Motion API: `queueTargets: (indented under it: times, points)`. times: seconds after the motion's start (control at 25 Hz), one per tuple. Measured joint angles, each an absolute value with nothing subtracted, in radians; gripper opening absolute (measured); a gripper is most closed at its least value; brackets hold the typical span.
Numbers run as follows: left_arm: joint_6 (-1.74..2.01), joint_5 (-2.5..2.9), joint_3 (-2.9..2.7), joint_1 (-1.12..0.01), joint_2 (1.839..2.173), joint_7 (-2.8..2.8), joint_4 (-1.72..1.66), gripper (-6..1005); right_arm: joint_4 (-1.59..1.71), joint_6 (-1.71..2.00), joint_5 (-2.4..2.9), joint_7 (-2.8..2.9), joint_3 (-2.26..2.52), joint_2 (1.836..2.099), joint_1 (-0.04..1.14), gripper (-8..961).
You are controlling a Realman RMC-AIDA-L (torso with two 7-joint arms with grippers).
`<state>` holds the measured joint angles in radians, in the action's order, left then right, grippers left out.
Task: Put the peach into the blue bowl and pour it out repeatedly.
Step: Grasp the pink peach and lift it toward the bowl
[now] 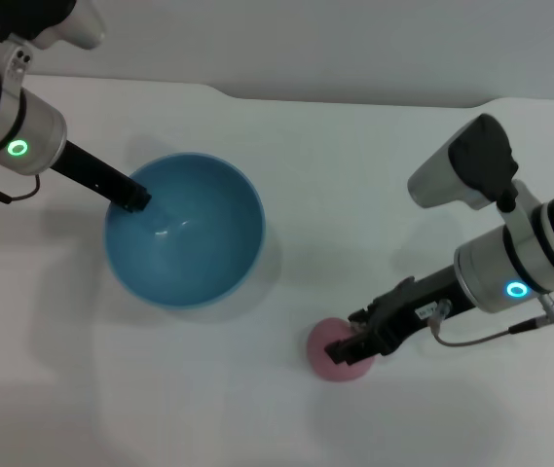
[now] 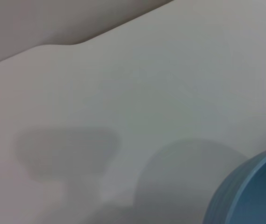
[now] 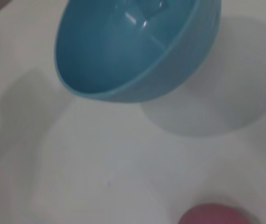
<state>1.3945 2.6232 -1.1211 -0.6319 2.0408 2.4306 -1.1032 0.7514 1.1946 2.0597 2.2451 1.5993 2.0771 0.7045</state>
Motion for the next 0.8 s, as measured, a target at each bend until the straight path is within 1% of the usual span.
queueTargets:
  times: [0.28, 0.68, 0.8]
  points:
    - [1.407, 2.623, -1.159, -0.639, 2.048, 2.429, -1.102, 0, 0.688, 1.119, 2.053, 2.263, 1.67, 2.085, 0.726, 545]
    - [1.427, 2.623, -1.167, -0.643, 2.048, 2.429, -1.107, -1, 0.696, 1.07, 2.038, 2.267, 1.699, 2.083, 0.723, 507]
    - [1.43, 2.623, -1.172, -0.644, 2.048, 2.428, -1.109, -1, 0.724, 1.058, 2.029, 2.264, 1.691, 2.082, 0.702, 423]
